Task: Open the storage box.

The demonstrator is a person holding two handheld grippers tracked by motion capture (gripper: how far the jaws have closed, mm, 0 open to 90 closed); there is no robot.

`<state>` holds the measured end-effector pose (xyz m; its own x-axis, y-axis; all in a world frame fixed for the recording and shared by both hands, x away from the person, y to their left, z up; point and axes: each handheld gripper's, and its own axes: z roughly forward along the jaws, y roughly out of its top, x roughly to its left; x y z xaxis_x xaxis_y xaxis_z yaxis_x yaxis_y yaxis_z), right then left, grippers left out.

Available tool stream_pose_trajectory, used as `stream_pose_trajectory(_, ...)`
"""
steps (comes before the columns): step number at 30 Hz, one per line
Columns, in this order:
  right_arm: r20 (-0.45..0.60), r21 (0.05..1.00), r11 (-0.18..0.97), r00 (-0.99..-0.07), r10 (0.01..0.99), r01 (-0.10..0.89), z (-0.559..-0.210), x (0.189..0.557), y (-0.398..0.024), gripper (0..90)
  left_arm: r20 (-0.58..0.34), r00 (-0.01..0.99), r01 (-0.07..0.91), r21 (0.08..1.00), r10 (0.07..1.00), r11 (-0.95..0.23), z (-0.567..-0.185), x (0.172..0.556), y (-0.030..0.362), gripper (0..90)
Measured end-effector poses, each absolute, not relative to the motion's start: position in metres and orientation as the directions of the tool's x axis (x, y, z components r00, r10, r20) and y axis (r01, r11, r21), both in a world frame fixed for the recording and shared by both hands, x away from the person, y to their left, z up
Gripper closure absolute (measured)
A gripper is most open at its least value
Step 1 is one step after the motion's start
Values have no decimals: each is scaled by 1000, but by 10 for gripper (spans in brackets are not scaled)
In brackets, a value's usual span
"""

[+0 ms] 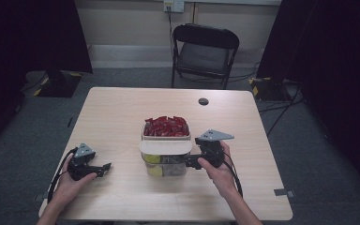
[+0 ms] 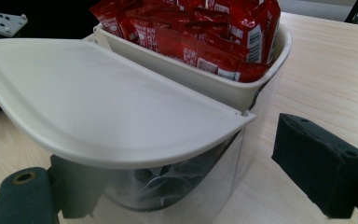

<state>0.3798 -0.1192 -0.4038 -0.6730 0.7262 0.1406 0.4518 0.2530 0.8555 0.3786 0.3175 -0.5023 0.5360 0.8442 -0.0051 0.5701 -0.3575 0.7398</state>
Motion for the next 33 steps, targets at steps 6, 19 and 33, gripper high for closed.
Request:
stream_pose_trajectory(6, 162, 857, 233, -670, 725, 460, -403, 386, -119, 138, -5, 536, 570, 740, 844, -358, -502, 379, 317, 146)
stream_pose_trajectory(19, 172, 851, 241, -683, 710, 466, -398, 399, -118, 136, -5, 536, 570, 740, 844, -358, -502, 379, 317, 146)
stream_pose_trajectory(33, 185, 860, 222, -685, 704, 460, -395, 411, -118, 136, -5, 536, 570, 740, 844, -357, -502, 379, 317, 146)
